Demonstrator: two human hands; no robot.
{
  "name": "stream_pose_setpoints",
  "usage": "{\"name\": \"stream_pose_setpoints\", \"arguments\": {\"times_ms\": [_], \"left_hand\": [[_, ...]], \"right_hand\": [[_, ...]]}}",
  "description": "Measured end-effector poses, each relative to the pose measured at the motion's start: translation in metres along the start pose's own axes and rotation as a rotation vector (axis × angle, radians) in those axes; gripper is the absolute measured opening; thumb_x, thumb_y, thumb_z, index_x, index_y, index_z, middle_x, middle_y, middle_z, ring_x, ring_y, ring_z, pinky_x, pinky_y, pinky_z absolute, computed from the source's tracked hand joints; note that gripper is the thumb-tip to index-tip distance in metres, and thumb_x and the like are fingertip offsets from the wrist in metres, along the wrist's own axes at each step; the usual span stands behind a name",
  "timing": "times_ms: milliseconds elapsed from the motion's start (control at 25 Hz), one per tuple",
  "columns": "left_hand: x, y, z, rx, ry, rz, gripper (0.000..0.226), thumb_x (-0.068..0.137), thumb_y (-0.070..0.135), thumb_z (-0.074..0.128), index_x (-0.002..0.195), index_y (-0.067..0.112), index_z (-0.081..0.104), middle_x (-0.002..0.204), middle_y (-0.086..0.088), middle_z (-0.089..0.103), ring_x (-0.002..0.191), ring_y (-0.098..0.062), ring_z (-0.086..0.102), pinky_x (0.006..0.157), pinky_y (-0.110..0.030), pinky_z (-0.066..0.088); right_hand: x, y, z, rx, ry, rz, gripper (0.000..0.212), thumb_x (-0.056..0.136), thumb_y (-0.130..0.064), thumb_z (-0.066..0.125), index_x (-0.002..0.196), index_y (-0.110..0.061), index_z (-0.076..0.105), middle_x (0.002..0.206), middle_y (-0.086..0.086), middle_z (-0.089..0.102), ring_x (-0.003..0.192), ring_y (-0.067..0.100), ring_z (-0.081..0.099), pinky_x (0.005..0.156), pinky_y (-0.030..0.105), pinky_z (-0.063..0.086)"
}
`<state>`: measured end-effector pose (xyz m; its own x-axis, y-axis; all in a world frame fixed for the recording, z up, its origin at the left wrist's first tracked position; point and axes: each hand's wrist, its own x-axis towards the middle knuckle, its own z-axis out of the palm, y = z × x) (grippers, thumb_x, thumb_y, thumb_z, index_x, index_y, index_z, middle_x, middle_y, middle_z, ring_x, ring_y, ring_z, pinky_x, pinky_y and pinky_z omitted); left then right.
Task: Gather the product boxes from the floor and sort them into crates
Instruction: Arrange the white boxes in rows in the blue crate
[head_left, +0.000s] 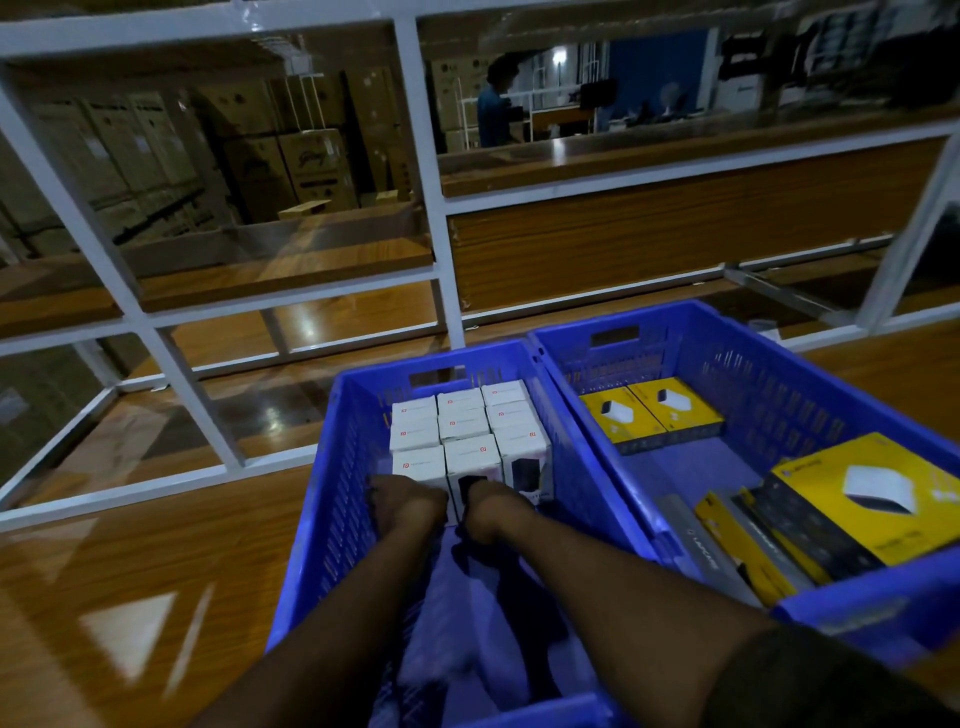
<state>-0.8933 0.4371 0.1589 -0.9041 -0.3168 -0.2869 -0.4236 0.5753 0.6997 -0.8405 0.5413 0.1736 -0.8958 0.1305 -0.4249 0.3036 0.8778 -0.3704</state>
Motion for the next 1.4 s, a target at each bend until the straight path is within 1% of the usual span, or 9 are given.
{"name": "stream_pose_setpoints", "arguments": {"times_ms": [160,280,440,640,720,840,1000,1200,1400], "left_hand": [[-0.004,0.003,-0.005,-0.073,-0.028,0.011,0.094,0.066,0.021,0.082,0.144,0.003,0.034,0.144,-0.021,0.045,0.124,-0.038,0.054,0.097,-0.042,0.052],[0.011,-0.004,0.007,-0.215,-0.106,0.062,0.084,0.044,0.027,0.068,0.125,0.009,0.055,0.123,-0.016,0.064,0.103,-0.033,0.066,0.086,-0.045,0.059],[0.009,-0.008,0.004,-0.185,-0.175,0.066,0.086,0.045,0.021,0.065,0.128,0.001,0.051,0.122,-0.02,0.064,0.103,-0.032,0.066,0.083,-0.039,0.058],[-0.005,-0.006,-0.008,-0.295,-0.23,0.095,0.067,0.063,0.003,0.071,0.127,0.0,0.049,0.114,-0.016,0.066,0.089,-0.027,0.065,0.055,-0.023,0.049],[0.001,-0.008,-0.002,-0.343,-0.219,0.089,0.073,0.057,0.005,0.073,0.126,-0.001,0.049,0.113,-0.015,0.066,0.088,-0.026,0.064,0.056,-0.029,0.055],[0.012,-0.012,0.006,-0.37,-0.188,-0.014,0.085,0.048,0.012,0.077,0.129,0.003,0.052,0.12,-0.017,0.066,0.099,-0.032,0.066,0.081,-0.043,0.061],[-0.017,-0.005,-0.005,-0.572,-0.282,-0.131,0.037,0.084,0.006,0.07,0.119,0.0,0.061,0.112,-0.019,0.069,0.085,-0.032,0.068,0.055,-0.032,0.058],[0.03,-0.014,0.03,-0.638,-0.21,-0.226,0.091,0.076,0.053,0.073,0.142,0.002,0.035,0.134,-0.024,0.056,0.115,-0.044,0.06,0.096,-0.053,0.052],[0.07,-0.028,0.062,-0.543,-0.107,-0.235,0.108,0.059,0.064,0.062,0.144,0.005,0.03,0.134,-0.025,0.058,0.118,-0.043,0.059,0.097,-0.055,0.051]], "right_hand": [[-0.002,0.002,-0.005,0.043,0.084,-0.002,0.037,0.084,-0.029,0.067,0.115,-0.008,0.064,0.12,0.013,0.064,0.101,0.029,0.064,0.076,0.031,0.053],[-0.007,0.006,-0.006,0.026,0.112,-0.064,0.055,0.084,-0.037,0.07,0.129,-0.008,0.057,0.138,0.014,0.05,0.117,0.031,0.056,0.094,0.035,0.051],[-0.015,0.011,-0.004,-0.011,0.102,-0.078,0.063,0.084,-0.037,0.07,0.137,-0.01,0.049,0.138,0.015,0.049,0.119,0.031,0.055,0.098,0.038,0.05],[-0.023,0.013,-0.002,0.037,0.108,-0.112,0.043,0.081,-0.027,0.07,0.117,-0.004,0.062,0.123,0.017,0.06,0.105,0.031,0.062,0.078,0.028,0.049],[-0.025,0.013,-0.002,0.074,0.123,-0.087,0.044,0.082,-0.028,0.068,0.117,-0.004,0.062,0.123,0.017,0.061,0.106,0.031,0.062,0.082,0.03,0.05],[-0.029,0.011,-0.008,0.236,0.153,-0.007,0.041,0.084,-0.026,0.068,0.114,0.0,0.061,0.109,0.015,0.065,0.097,0.03,0.065,0.074,0.029,0.054],[-0.034,0.001,-0.012,0.961,0.053,0.106,0.015,0.093,-0.009,0.058,0.107,-0.004,0.061,0.089,0.012,0.061,0.067,0.019,0.055,0.055,0.026,0.047],[-0.024,-0.001,-0.012,1.258,0.009,0.146,0.012,0.096,-0.012,0.056,0.085,-0.009,0.061,0.086,0.008,0.063,0.077,0.021,0.059,0.064,0.027,0.048],[-0.022,0.007,-0.012,1.263,0.024,0.169,0.011,0.096,-0.013,0.056,0.085,-0.012,0.058,0.076,0.002,0.056,0.063,0.013,0.054,0.053,0.021,0.044]]}}
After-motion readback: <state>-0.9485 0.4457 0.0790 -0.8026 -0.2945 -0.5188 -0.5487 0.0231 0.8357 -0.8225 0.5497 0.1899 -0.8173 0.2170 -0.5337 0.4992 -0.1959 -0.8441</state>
